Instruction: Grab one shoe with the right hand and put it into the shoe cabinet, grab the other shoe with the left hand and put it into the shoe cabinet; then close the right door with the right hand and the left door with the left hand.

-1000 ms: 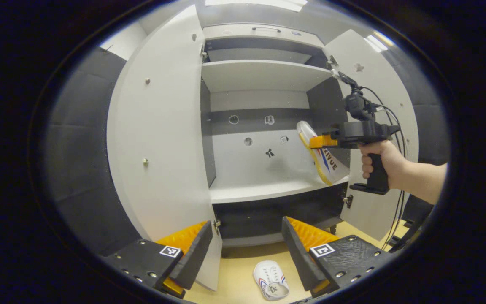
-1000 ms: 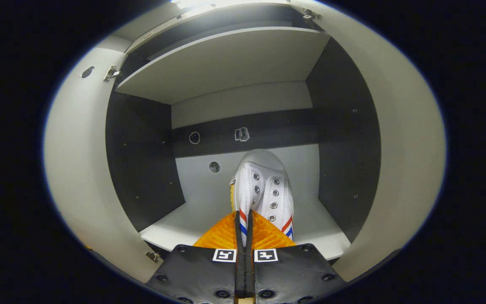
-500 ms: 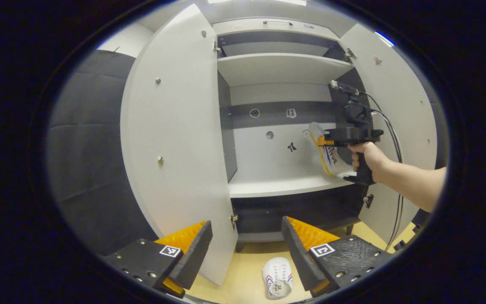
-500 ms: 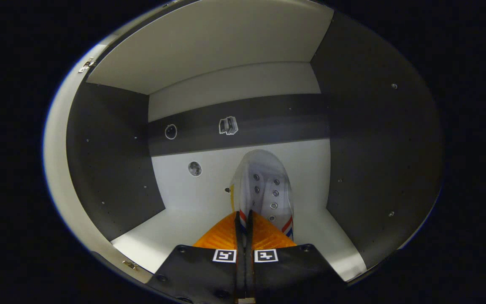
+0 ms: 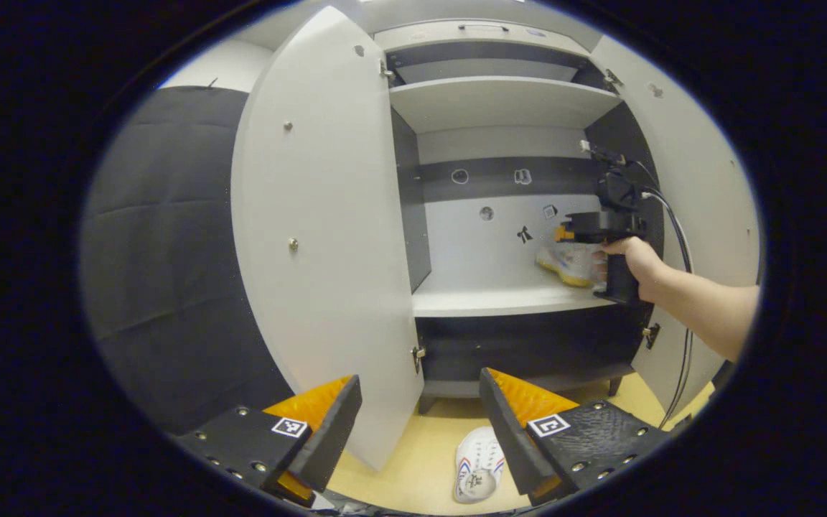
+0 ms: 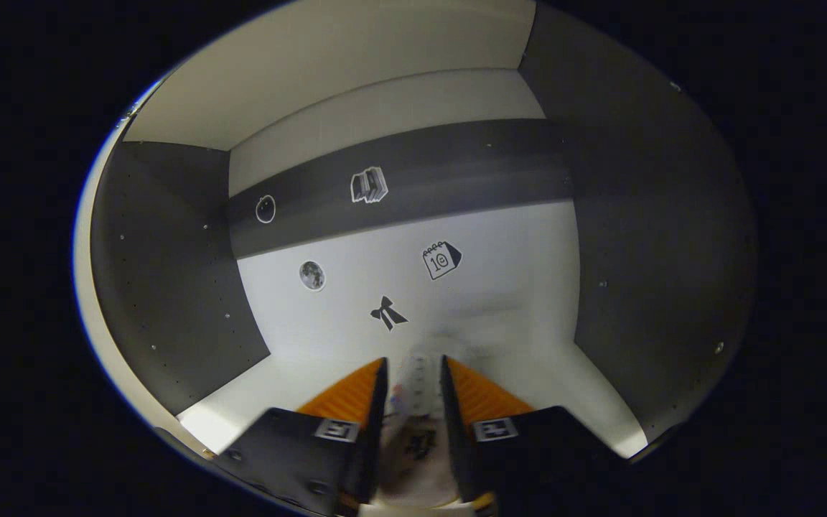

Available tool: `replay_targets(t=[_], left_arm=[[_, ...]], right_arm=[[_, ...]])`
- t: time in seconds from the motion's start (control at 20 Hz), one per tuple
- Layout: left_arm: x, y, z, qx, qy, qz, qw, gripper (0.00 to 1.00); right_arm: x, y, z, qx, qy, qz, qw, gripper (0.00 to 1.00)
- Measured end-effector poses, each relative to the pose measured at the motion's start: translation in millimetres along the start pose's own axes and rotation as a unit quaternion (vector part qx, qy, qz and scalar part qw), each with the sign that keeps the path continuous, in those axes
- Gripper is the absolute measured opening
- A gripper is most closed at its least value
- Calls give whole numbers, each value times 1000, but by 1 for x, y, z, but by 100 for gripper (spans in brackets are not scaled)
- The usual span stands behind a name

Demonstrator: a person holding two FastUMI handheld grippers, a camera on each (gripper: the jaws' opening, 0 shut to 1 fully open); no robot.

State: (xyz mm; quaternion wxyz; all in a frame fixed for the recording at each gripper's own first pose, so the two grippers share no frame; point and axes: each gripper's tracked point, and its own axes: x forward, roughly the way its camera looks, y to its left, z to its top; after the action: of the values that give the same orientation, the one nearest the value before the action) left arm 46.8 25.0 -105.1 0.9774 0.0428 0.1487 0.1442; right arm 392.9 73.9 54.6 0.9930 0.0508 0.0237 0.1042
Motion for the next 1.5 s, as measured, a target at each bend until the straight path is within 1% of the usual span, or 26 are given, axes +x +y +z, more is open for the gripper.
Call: replay_targets(t=[0.05,0.1,0.15,0.2,0.3,0.5,0.75,0.85,0.9,1.0,1.05,1.1,1.15,1.3,1.4,1.5], left_arm=[[0,-5,-2,-2,2,-7,1000,95],[-1,-8,-4,-1,1,-14,1000,94],[-1,-11,-3,3,-1,-21,1000,97],[-1,-11,-2,9,-6,-26,1000,94],[1,-14,-3,13,-12,-44,999,94],[7,-17,-14,8,-6,-94,996,94],[23,-25,-49,19,16,-157,987,94],[28,-33,-73,22,32,-184,982,95],[31,-37,-85,26,42,-195,980,95],[41,-42,-118,35,73,-209,975,95],[45,-45,-134,39,89,-218,971,95],[49,-50,-149,41,102,-228,967,95],[54,-54,-164,40,118,-236,964,95],[67,-71,-218,29,175,-253,951,95],[80,-75,-245,35,201,-255,945,95],[88,-75,-271,42,232,-252,938,95]], right_arm=[[-5,-3,-3,-2,5,-4,1000,75],[-7,-9,-1,-4,2,-19,1000,99],[-13,-12,1,-9,-6,-28,1000,92],[-21,-13,4,-16,-14,-32,999,98],[-40,-13,8,-31,-22,-38,999,98],[-93,-6,9,-55,-36,-51,997,98],[-165,10,-11,-80,-40,-60,994,98],[-193,13,-28,-101,-33,-62,992,98],[-207,11,-37,-113,-29,-66,991,93],[-234,4,-61,-131,-10,-79,988,97],[-246,1,-73,-134,1,-87,987,97],[-259,-3,-84,-131,12,-94,987,100],[-272,-6,-96,-124,23,-103,987,97],[-311,-18,-124,-123,54,-124,983,100],[-340,-25,-138,-127,70,-136,980,100],[-369,-30,-150,-117,80,-148,979,100]])
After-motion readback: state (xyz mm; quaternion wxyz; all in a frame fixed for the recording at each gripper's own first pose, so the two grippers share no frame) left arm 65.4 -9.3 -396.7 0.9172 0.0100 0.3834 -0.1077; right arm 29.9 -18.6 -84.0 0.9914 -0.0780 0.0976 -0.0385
